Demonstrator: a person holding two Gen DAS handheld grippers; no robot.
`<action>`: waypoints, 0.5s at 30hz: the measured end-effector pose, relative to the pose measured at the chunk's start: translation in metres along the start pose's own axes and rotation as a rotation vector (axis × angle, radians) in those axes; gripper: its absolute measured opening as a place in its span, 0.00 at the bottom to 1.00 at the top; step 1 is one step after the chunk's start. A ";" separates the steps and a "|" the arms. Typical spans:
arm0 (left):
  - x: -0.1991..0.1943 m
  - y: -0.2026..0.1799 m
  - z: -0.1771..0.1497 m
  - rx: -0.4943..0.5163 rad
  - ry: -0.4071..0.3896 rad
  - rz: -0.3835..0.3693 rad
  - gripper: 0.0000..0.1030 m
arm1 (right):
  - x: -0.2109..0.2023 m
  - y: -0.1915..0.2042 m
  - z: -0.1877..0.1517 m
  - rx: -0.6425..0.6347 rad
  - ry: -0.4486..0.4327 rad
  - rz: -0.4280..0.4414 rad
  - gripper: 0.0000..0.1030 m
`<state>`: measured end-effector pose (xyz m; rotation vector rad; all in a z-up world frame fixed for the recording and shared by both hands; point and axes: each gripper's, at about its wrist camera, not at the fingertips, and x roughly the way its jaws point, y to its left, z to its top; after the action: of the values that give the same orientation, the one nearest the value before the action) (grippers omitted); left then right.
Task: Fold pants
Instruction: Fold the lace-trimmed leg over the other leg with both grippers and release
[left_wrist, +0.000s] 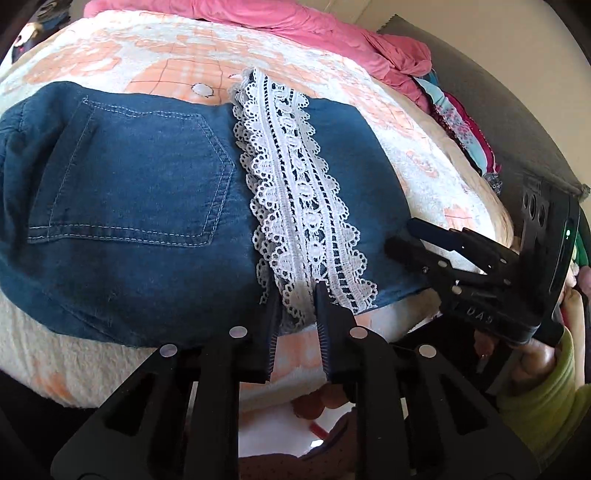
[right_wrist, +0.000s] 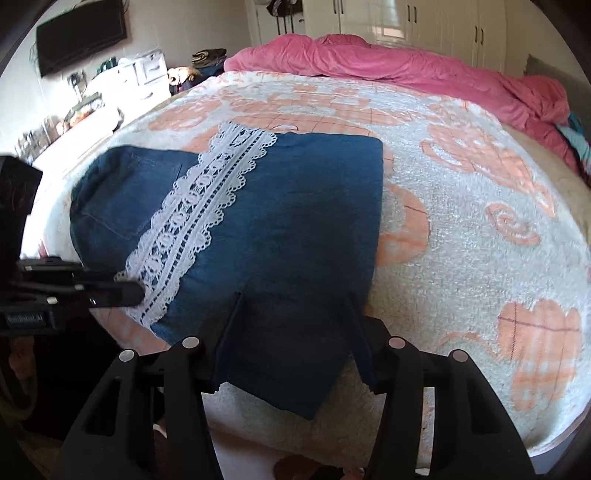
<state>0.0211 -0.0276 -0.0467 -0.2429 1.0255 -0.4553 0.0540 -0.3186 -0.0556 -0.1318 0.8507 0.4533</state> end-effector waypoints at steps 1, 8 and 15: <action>-0.001 0.000 0.000 0.001 -0.002 0.000 0.14 | 0.000 0.000 0.000 0.004 0.000 0.002 0.52; -0.021 0.003 0.001 0.019 -0.047 0.044 0.32 | -0.003 -0.002 0.000 0.031 -0.003 0.053 0.66; -0.032 0.008 0.006 0.017 -0.076 0.080 0.43 | -0.006 -0.002 -0.001 0.041 -0.016 0.059 0.67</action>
<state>0.0141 -0.0050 -0.0223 -0.2018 0.9534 -0.3792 0.0508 -0.3222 -0.0514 -0.0652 0.8494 0.4912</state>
